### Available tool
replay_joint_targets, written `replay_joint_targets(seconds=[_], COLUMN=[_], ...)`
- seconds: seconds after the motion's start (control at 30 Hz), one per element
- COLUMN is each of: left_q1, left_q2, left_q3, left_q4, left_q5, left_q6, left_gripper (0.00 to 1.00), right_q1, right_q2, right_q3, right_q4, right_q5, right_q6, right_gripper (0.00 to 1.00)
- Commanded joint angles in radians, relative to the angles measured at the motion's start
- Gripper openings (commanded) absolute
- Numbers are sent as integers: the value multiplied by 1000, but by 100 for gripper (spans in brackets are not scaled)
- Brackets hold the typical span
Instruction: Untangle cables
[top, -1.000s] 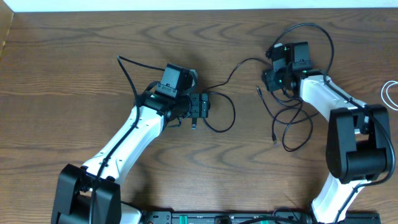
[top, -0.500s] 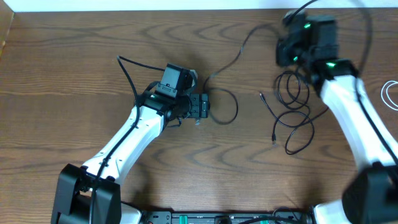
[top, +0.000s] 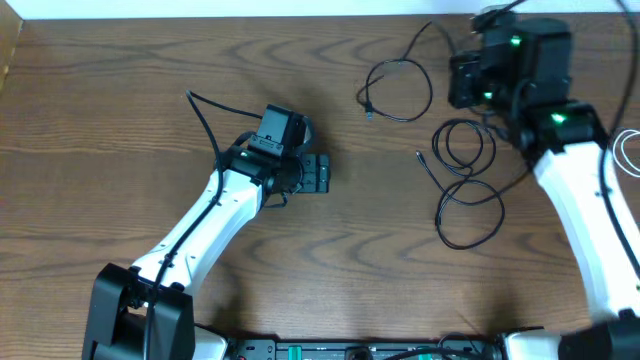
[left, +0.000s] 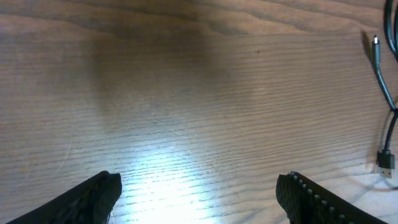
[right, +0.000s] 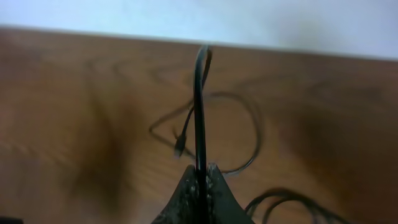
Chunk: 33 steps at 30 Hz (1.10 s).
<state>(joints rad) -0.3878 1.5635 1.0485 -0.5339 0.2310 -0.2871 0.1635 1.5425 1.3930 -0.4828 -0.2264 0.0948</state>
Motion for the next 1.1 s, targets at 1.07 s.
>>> replay_joint_targets(seconds=[1.07], left_q1=[5], left_q2=[4], left_q3=[-4], left_q4=[-34], left_q5=[-15], left_q6=[6], left_gripper=[85], right_q1=[-817], right_q2=[-55], right_q3=[51], right_q4=[-93], right_q5=[332], right_q6=[351], right_gripper=[1])
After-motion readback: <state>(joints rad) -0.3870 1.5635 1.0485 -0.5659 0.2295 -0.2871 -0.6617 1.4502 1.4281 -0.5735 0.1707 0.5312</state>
